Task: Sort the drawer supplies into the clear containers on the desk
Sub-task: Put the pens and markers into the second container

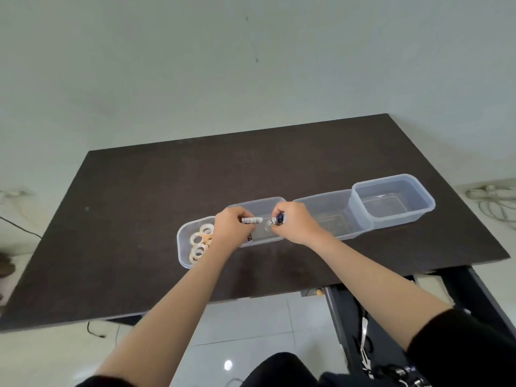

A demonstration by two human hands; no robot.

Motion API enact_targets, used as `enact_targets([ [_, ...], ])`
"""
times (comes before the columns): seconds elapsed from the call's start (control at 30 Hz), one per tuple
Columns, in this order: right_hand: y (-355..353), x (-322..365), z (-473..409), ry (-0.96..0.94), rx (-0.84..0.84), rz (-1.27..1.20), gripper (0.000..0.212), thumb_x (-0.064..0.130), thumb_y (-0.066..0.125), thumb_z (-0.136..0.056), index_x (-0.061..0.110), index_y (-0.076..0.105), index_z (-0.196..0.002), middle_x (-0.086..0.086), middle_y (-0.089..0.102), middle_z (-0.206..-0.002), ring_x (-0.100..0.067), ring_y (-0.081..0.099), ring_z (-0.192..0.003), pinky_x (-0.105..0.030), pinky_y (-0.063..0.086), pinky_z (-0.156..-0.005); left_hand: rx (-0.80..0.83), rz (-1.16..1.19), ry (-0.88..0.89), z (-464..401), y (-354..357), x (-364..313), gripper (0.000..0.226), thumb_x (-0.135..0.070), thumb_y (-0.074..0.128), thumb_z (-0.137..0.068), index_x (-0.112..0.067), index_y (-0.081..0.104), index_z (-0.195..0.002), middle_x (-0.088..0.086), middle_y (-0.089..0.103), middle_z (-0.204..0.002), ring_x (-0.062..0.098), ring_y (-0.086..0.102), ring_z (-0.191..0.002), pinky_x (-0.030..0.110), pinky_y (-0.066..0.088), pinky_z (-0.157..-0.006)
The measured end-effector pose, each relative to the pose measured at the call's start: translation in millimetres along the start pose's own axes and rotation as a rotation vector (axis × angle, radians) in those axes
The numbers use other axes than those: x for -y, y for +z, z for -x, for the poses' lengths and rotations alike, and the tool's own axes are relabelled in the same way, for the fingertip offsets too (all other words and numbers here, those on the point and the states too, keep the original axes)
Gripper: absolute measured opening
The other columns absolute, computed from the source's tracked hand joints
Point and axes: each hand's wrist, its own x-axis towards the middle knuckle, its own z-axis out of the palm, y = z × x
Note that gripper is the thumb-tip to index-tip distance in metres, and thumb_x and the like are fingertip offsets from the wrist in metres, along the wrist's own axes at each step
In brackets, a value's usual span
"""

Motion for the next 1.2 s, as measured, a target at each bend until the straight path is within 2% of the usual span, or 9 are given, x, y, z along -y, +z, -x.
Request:
enact_targets([
  [0.13,15,5,-11,0.034,0.082,0.132,0.005,0.012,0.063,-0.077,0.01,0.063,-0.082,0.006,0.051,-0.062,-0.018,0.05,-0.064,-0.03,0.043,-0.059,0.106,-0.086,0.028,-19,4,7,0.009,-0.012,0.067,-0.076,-0.02,0.071,-0.077,-0.01,0.061,-0.061,0.005,0.054,-0.06,0.008,0.036,-0.048],
  [0.3,24,4,-19,0.031,0.102,0.143,0.009,0.005,0.062,-0.077,0.009,0.067,-0.084,-0.003,0.06,-0.074,-0.019,0.053,-0.066,-0.025,0.04,-0.058,0.179,-0.125,0.019,-28,10,18,0.024,-0.013,0.066,-0.081,-0.013,0.07,-0.105,0.003,0.07,-0.095,0.016,0.061,-0.087,0.02,0.044,-0.076],
  [0.43,25,2,-19,0.042,0.081,0.104,0.024,0.001,0.056,-0.079,0.015,0.072,-0.09,-0.003,0.064,-0.083,-0.022,0.06,-0.073,-0.024,0.045,-0.062,0.143,-0.097,0.027,-25,10,23,0.025,-0.012,0.062,-0.083,-0.015,0.069,-0.107,0.005,0.07,-0.093,0.018,0.063,-0.088,0.021,0.045,-0.074],
  [0.6,24,-7,-15,-0.004,0.068,0.089,0.025,0.002,0.062,-0.081,0.016,0.072,-0.1,-0.006,0.07,-0.104,-0.023,0.064,-0.091,-0.035,0.054,-0.081,0.041,-0.025,0.049,-8,13,30,0.022,-0.01,0.061,-0.082,-0.013,0.068,-0.102,0.003,0.07,-0.099,0.02,0.064,-0.092,0.03,0.051,-0.086],
  [0.73,15,-16,-2,-0.05,-0.01,0.042,0.019,0.003,0.064,-0.084,0.013,0.072,-0.098,-0.005,0.071,-0.102,-0.018,0.065,-0.094,-0.031,0.054,-0.086,-0.042,0.021,0.087,17,29,31,0.019,-0.013,0.06,-0.085,-0.014,0.067,-0.102,-0.002,0.068,-0.102,0.015,0.063,-0.092,0.026,0.05,-0.081],
  [0.87,0,-30,22,-0.129,-0.064,0.017,0.012,0.005,0.067,-0.081,0.012,0.073,-0.09,-0.001,0.068,-0.091,-0.011,0.062,-0.076,-0.019,0.05,-0.069,-0.075,0.082,0.119,50,60,26,0.018,-0.013,0.06,-0.085,-0.014,0.068,-0.101,-0.001,0.067,-0.097,0.011,0.061,-0.082,0.022,0.049,-0.079],
  [1.0,-18,-66,58,-0.138,-0.049,0.018,0.009,0.011,0.072,-0.079,0.015,0.072,-0.086,0.008,0.063,-0.081,-0.004,0.058,-0.065,-0.016,0.048,-0.064,-0.049,0.097,0.14,86,105,18,0.019,-0.01,0.06,-0.083,-0.014,0.069,-0.099,-0.002,0.065,-0.091,0.003,0.055,-0.069,0.008,0.041,-0.07],
  [1.1,-34,-106,90,-0.08,0.024,0.063,0.007,0.014,0.072,-0.079,0.015,0.071,-0.086,0.005,0.065,-0.082,-0.006,0.058,-0.065,-0.022,0.052,-0.065,0.002,0.12,0.138,111,146,8,0.018,-0.007,0.059,-0.084,-0.012,0.069,-0.098,-0.001,0.064,-0.091,-0.002,0.055,-0.069,0.001,0.04,-0.067],
  [1.2,-53,-156,119,-0.015,0.106,0.134,0.006,0.014,0.071,-0.079,0.015,0.071,-0.085,0.004,0.064,-0.081,-0.011,0.059,-0.065,-0.03,0.054,-0.066,0.071,0.12,0.129,133,189,-3,0.018,-0.008,0.056,-0.086,-0.012,0.069,-0.099,-0.003,0.064,-0.094,-0.001,0.055,-0.073,0.002,0.041,-0.068],
])
